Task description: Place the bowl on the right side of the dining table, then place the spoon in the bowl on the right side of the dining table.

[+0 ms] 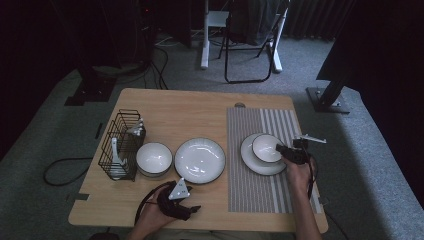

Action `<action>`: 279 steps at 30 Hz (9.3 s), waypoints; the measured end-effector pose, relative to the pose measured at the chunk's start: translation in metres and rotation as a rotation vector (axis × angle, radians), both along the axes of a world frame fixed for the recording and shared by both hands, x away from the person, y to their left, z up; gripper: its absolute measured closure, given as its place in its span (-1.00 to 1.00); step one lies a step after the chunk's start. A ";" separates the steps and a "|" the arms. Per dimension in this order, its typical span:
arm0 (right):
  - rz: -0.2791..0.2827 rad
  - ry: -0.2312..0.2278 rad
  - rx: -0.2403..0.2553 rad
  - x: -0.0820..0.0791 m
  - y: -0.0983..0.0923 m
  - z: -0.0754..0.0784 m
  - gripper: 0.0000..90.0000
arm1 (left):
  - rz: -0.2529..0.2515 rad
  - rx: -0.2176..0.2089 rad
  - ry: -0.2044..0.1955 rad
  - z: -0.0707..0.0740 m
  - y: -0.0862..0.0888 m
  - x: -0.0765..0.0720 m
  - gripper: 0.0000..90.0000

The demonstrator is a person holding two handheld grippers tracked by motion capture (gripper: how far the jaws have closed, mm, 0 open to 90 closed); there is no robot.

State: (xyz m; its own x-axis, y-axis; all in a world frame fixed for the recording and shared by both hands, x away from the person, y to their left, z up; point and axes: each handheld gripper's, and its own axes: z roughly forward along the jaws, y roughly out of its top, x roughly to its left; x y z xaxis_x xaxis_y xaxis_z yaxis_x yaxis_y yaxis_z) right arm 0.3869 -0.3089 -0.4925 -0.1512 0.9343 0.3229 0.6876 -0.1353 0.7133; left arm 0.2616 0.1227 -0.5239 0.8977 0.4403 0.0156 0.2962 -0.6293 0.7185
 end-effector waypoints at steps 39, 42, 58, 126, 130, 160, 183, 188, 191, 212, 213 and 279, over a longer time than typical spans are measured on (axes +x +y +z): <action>0.023 -0.120 -0.136 -0.008 0.009 0.032 0.40 | 0.000 0.000 0.000 0.000 0.000 0.000 -0.37; 0.033 -0.141 -0.149 -0.010 0.011 0.037 0.40 | 0.000 0.000 0.000 0.000 0.000 0.000 -0.37; 0.122 -0.218 -0.170 -0.025 0.033 0.053 0.35 | 0.000 0.001 0.000 0.000 0.000 0.000 -0.37; 0.597 -0.180 -0.210 -0.075 0.120 -0.008 -0.01 | 0.037 0.024 0.011 0.002 -0.002 -0.003 -0.39; 0.608 -0.166 -0.227 -0.076 0.124 -0.014 -0.01 | 0.030 0.024 0.010 0.002 -0.002 -0.002 -0.39; 0.614 -0.157 -0.306 -0.076 0.133 -0.033 -0.08 | 0.138 -0.028 -0.083 0.021 0.008 -0.008 0.08; 0.613 -0.152 -0.303 -0.075 0.133 -0.033 -0.09 | 0.271 -0.100 -0.260 0.081 0.037 -0.005 0.11; 0.613 -0.152 -0.303 -0.075 0.133 -0.033 -0.09 | 0.300 -0.110 -0.278 0.089 0.044 -0.002 0.10; 0.613 -0.152 -0.302 -0.075 0.133 -0.033 -0.09 | 0.316 -0.110 -0.297 0.094 0.049 -0.001 0.10; 0.611 -0.153 -0.304 -0.076 0.133 -0.033 -0.09 | 0.463 -0.119 -0.400 0.114 0.081 -0.003 0.08; 0.611 -0.153 -0.304 -0.075 0.133 -0.033 -0.09 | 0.468 -0.123 -0.403 0.115 0.082 -0.003 0.08; 0.623 -0.155 -0.300 -0.076 0.133 -0.033 -0.01 | 0.873 -0.018 -0.449 0.098 0.130 -0.006 0.72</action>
State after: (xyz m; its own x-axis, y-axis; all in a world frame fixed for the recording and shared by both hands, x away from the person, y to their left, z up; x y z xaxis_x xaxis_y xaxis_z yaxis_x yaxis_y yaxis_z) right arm 0.3105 -0.1759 -0.5257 -0.7099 0.7043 -0.0030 0.4609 0.4677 0.7542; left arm 0.2558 0.2525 -0.4257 0.1692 0.9500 0.2624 0.3491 -0.3067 0.8855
